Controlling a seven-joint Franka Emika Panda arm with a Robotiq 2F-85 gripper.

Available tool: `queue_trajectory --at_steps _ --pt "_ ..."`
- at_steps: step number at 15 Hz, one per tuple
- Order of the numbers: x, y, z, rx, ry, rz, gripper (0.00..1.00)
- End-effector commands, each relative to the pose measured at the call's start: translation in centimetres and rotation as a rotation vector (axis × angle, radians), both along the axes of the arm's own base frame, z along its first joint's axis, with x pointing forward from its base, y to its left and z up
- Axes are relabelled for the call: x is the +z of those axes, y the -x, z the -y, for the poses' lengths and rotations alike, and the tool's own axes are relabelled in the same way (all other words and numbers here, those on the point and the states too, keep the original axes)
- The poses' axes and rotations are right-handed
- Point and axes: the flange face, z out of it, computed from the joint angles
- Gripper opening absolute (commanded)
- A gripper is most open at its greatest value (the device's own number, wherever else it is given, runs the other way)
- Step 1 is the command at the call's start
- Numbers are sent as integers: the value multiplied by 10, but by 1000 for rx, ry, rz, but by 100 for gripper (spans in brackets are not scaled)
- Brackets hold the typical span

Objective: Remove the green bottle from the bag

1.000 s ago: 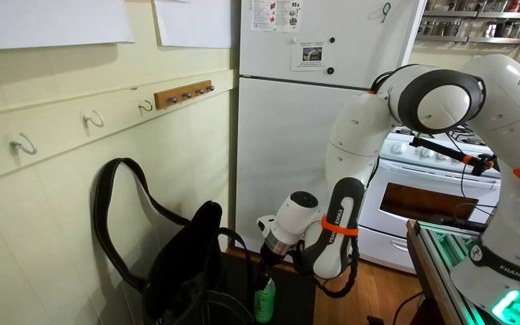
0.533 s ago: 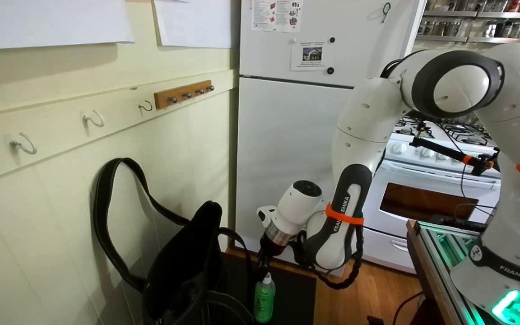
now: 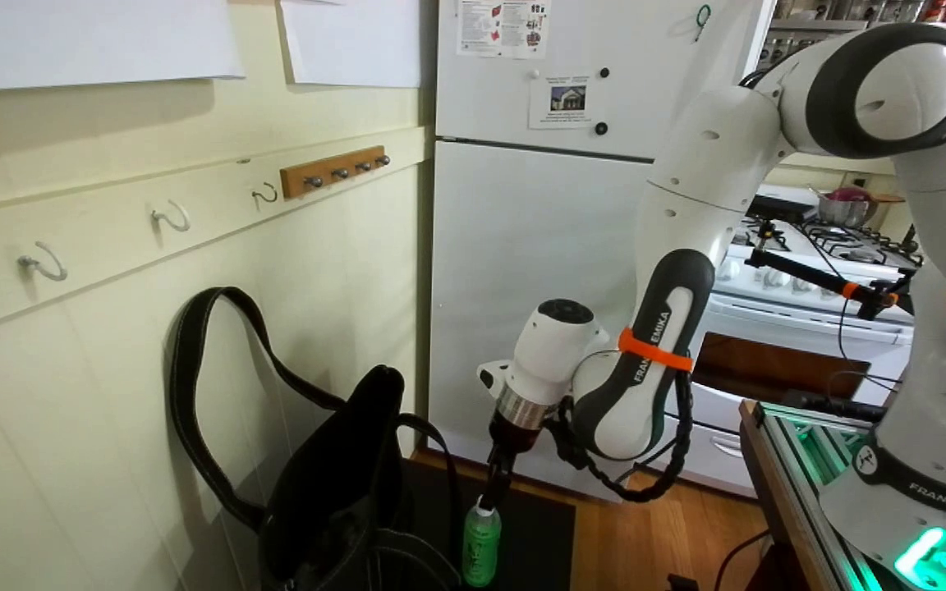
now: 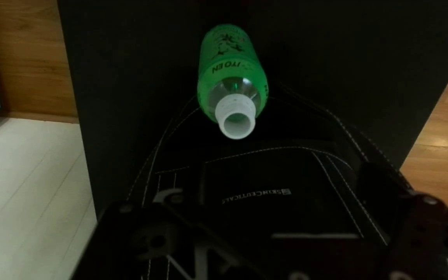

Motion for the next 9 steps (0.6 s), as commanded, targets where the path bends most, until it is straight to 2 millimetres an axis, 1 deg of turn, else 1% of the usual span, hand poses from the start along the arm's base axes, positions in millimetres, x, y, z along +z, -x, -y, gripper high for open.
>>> queue_trajectory --at_steps 1,9 --pt "24 16 3 21 12 -96 100" --pt "65 24 14 7 64 -176 100"
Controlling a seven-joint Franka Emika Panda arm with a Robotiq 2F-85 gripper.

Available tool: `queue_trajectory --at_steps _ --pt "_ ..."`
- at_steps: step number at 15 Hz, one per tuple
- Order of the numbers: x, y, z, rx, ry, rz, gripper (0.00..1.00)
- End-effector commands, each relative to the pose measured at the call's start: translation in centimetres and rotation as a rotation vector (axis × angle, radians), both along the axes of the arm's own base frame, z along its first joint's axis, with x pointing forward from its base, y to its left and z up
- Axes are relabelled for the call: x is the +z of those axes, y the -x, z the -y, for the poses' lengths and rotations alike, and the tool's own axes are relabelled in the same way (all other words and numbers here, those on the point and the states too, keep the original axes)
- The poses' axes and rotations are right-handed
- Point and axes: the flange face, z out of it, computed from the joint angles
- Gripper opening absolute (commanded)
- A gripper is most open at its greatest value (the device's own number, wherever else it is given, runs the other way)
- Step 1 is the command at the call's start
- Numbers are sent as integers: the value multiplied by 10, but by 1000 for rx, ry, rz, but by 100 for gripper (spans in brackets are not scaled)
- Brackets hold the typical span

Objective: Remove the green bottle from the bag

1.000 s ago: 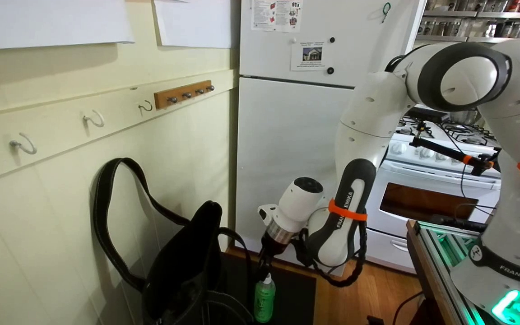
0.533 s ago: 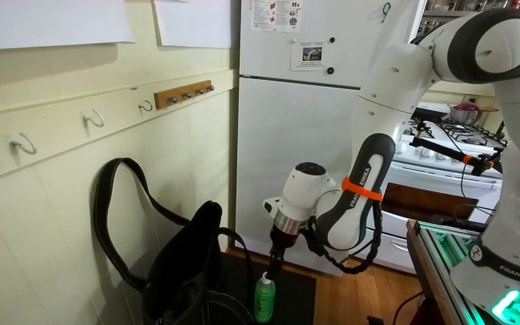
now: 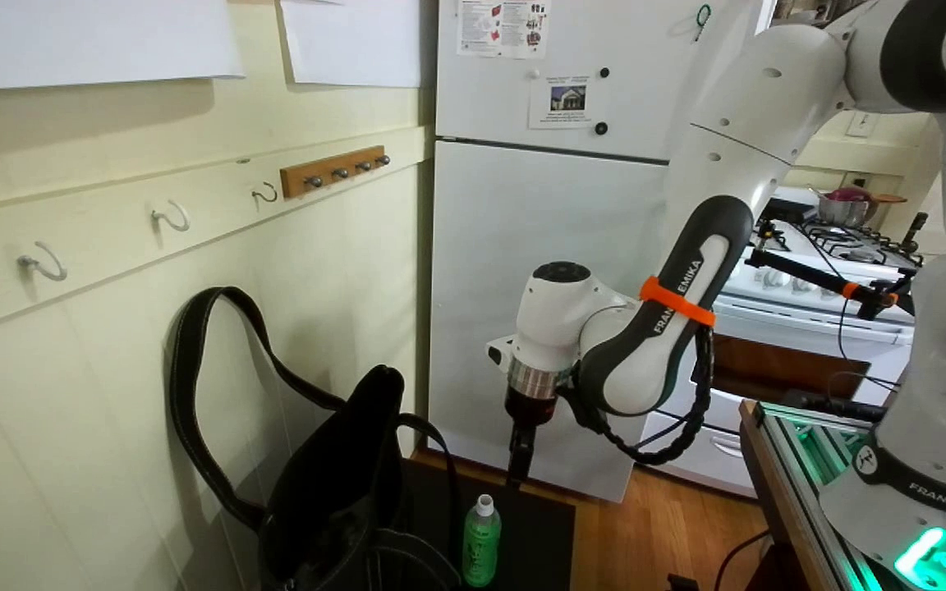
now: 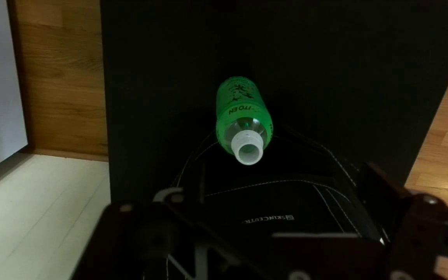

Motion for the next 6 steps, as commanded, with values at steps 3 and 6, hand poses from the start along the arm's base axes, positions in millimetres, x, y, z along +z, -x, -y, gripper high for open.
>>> queue_trajectory --at_steps 3,6 --pt "31 14 6 -2 36 -21 100" --pt "25 3 7 -6 21 4 100"
